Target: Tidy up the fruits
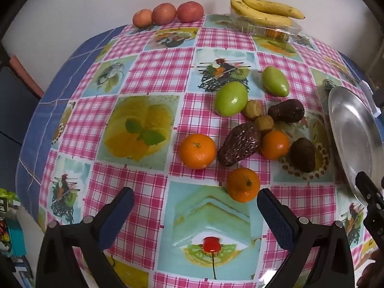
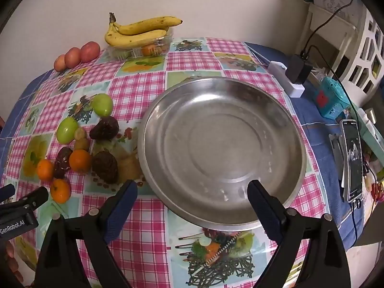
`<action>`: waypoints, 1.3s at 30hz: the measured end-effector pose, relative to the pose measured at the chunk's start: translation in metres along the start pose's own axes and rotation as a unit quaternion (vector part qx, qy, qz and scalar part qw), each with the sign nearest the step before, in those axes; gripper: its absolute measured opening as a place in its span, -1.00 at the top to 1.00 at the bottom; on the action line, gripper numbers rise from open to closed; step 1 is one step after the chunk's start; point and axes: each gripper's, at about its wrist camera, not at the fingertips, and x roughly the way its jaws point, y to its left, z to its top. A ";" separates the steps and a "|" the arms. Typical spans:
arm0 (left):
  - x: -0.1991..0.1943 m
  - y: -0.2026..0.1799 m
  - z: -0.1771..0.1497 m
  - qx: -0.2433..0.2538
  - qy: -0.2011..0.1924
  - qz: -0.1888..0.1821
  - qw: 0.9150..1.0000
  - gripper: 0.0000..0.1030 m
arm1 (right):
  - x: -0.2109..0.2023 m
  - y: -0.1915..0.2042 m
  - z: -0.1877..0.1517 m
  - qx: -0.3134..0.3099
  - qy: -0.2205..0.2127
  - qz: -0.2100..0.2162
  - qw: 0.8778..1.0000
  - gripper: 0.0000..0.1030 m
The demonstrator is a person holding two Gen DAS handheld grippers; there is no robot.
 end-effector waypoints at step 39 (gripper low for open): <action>0.003 0.005 0.000 -0.023 0.012 0.006 1.000 -1.00 | 0.002 0.001 -0.002 0.004 0.003 0.010 1.000 -0.81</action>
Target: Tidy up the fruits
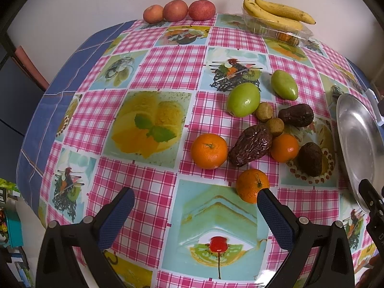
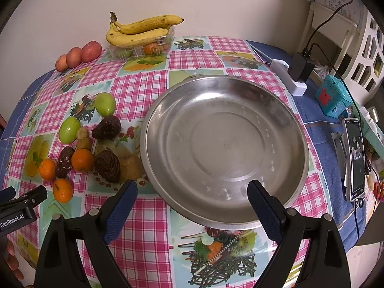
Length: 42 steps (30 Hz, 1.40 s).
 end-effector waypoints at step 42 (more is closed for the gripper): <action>0.004 0.004 0.002 -0.008 0.007 -0.013 1.000 -1.00 | 0.002 0.000 0.000 0.000 0.002 0.000 1.000 -0.81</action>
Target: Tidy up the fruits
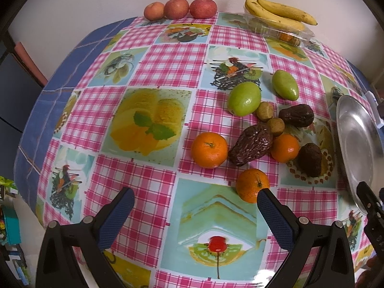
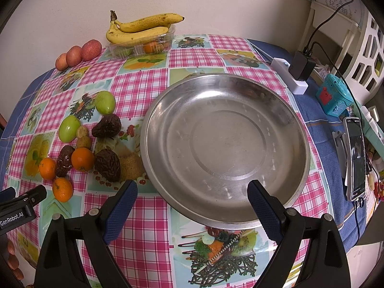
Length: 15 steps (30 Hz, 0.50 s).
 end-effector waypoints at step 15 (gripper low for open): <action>-0.012 0.011 0.009 -0.039 -0.070 -0.047 0.996 -1.00 | -0.002 0.001 -0.001 0.002 -0.007 0.006 1.000 -0.81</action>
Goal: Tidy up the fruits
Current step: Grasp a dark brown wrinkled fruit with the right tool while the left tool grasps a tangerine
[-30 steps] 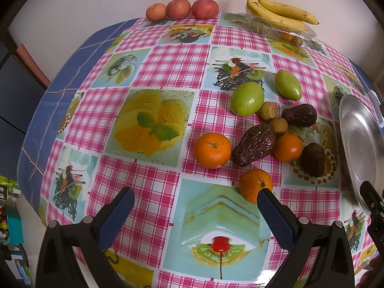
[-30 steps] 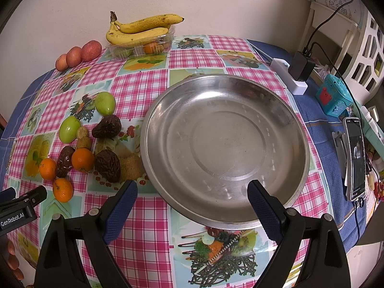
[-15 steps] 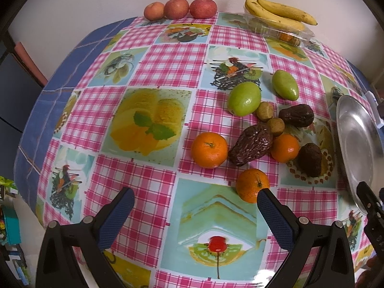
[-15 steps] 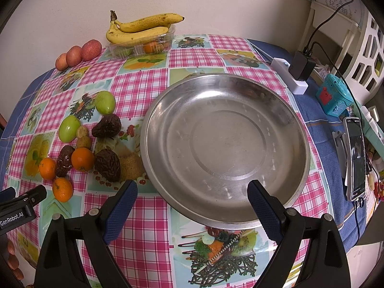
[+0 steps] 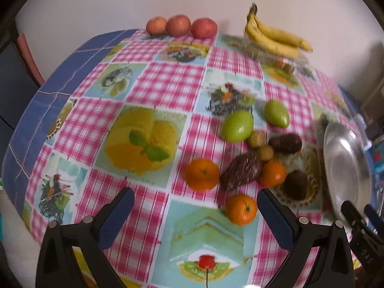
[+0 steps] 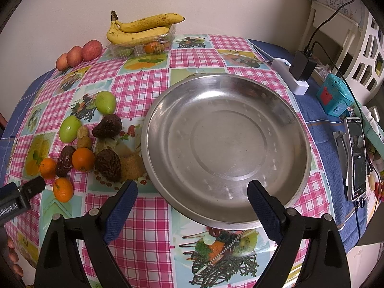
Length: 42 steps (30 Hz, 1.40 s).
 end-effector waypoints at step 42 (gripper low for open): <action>0.034 0.024 0.009 -0.106 0.082 -0.095 0.986 -0.60 | 0.066 0.071 0.024 -0.043 0.077 0.166 0.982 0.23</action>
